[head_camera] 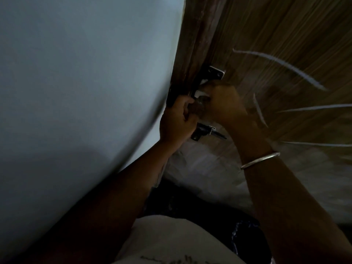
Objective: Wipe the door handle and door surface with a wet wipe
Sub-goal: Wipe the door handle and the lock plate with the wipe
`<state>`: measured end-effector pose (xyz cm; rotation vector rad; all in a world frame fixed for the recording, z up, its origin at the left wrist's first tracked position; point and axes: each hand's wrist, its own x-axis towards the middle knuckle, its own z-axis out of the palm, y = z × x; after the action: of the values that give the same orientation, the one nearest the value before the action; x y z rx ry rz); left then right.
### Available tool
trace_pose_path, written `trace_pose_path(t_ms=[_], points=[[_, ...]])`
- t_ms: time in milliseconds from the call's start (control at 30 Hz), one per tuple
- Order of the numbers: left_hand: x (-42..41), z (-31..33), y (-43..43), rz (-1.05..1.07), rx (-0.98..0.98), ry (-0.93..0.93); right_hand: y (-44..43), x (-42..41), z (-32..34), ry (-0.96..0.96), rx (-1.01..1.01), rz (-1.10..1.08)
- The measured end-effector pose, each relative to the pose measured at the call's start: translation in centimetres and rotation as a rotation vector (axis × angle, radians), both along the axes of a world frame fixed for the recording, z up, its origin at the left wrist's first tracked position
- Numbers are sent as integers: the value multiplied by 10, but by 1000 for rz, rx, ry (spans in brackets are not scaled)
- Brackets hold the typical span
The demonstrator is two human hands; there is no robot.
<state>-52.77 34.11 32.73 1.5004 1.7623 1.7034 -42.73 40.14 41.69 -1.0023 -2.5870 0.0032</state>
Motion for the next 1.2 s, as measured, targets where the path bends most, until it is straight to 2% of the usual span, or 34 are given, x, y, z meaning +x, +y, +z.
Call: trace_pose_path(t_ms=[100, 267, 367, 433, 500, 600, 800, 900, 1100, 1200], points=[[0, -1, -1, -15, 7, -14, -4, 11, 2, 42, 56, 50], [1, -1, 0, -15, 10, -4, 18, 0, -1, -84, -58, -208], [5, -2, -1, -27, 34, 5, 13, 5, 4, -96, -77, -125], [4, -2, -1, -26, 41, 6, 0, 17, 6, 17, -62, -46], [2, 0, 0, -14, 33, 8, -4, 21, 4, 75, -51, -58], [6, 0, -1, -15, 38, 6, 10, 10, -2, -43, -42, -174], [8, -2, -6, -28, 29, -2, -8, 8, -4, -35, -5, 41], [0, 0, -5, -3, 8, -40, -16, 26, -8, 132, -32, -48], [2, 5, -6, -19, 0, -19, -17, 62, -20, 249, 117, -81], [7, 3, -4, -37, 2, -19, -20, 52, -21, 148, 153, -98]])
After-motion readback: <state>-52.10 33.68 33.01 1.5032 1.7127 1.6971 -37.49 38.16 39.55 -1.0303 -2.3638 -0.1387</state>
